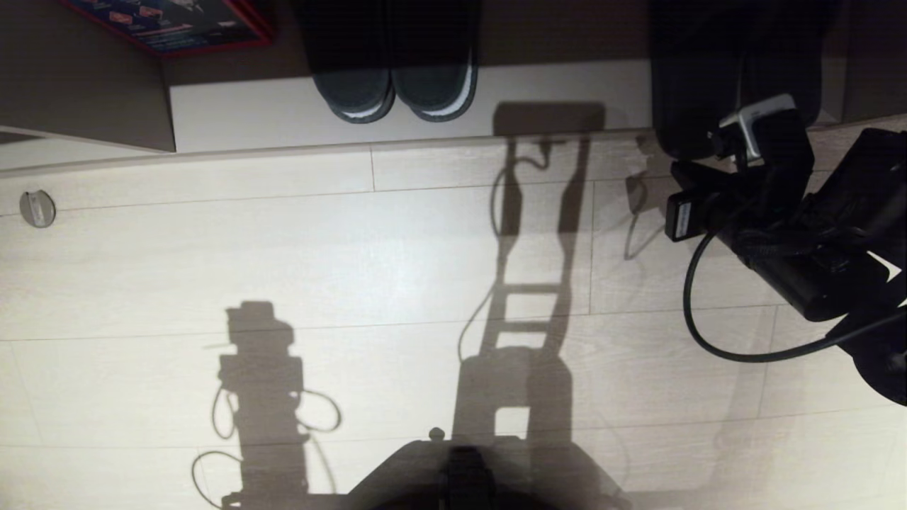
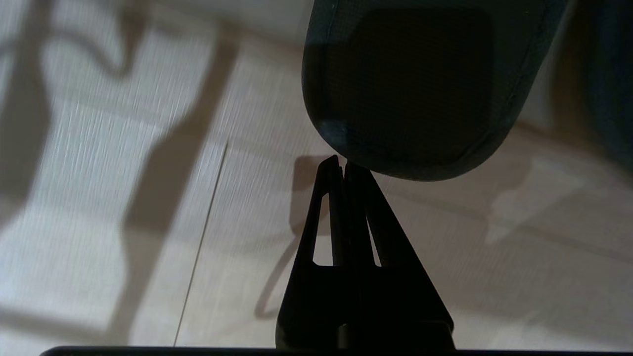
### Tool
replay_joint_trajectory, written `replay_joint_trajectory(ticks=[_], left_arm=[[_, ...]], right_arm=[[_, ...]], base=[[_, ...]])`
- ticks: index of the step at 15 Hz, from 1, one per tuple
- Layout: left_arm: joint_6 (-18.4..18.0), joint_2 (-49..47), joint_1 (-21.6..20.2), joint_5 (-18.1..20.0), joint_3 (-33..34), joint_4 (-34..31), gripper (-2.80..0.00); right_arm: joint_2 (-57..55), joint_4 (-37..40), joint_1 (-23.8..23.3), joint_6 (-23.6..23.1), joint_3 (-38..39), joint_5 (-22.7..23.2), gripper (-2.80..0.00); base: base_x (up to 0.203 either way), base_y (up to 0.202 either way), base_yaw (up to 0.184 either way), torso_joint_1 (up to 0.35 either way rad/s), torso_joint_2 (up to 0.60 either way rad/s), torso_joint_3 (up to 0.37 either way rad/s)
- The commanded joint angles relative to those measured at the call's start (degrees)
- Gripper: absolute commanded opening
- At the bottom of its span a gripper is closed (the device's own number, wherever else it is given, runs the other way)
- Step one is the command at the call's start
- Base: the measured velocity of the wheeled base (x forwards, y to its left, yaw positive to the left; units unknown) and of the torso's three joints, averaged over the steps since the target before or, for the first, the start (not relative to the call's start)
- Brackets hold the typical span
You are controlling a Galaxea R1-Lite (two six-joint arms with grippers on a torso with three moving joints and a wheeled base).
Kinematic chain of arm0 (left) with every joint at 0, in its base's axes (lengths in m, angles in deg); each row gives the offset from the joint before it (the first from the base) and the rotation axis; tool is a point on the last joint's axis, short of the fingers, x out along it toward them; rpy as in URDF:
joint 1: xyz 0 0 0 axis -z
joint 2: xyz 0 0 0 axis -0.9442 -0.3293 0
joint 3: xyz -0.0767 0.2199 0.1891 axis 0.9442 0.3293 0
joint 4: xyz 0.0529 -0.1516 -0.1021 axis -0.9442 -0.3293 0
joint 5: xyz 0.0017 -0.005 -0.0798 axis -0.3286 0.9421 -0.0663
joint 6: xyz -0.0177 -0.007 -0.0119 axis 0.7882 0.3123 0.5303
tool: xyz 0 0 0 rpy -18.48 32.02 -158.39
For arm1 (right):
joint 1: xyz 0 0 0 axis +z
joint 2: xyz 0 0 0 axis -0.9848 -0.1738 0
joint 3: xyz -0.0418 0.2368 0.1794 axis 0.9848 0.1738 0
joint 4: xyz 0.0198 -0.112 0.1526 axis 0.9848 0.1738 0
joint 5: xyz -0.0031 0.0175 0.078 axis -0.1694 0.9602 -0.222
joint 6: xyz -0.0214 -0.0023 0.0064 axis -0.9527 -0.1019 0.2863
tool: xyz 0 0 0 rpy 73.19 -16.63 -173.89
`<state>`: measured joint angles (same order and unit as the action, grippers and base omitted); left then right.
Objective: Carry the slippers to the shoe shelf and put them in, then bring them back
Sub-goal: Pick up the slippers in the shoe cabinet
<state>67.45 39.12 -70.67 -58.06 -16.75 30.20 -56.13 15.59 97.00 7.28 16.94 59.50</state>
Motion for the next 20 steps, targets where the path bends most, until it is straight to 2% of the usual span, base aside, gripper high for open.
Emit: replay_joint_trajectory(ticks=[1, 7, 11, 20], left_arm=[[0.0, 0.0, 0.0, 0.0, 0.0, 0.0, -2.8], [0.0, 0.0, 0.0, 0.0, 0.0, 0.0, -2.8], [0.0, 0.0, 0.0, 0.0, 0.0, 0.0, -2.8], [0.0, 0.0, 0.0, 0.0, 0.0, 0.0, -2.8]], right_arm=[[-1.2, -0.4, 0.0, -0.2, -2.5, -0.1, -2.8], [-0.5, -0.2, 0.1, -0.3, -3.0, -0.3, -2.8], [5.2, 1.9, 0.7, -0.4, 3.7, 0.4, -2.8], [25.8, 3.2, 3.1, -0.2, 20.7, 2.0, -2.8]], base=[[0.0, 0.0, 0.0, 0.0, 0.0, 0.0], [0.0, 0.0, 0.0, 0.0, 0.0, 0.0], [0.0, 0.0, 0.0, 0.0, 0.0, 0.0], [0.0, 0.0, 0.0, 0.0, 0.0, 0.0]])
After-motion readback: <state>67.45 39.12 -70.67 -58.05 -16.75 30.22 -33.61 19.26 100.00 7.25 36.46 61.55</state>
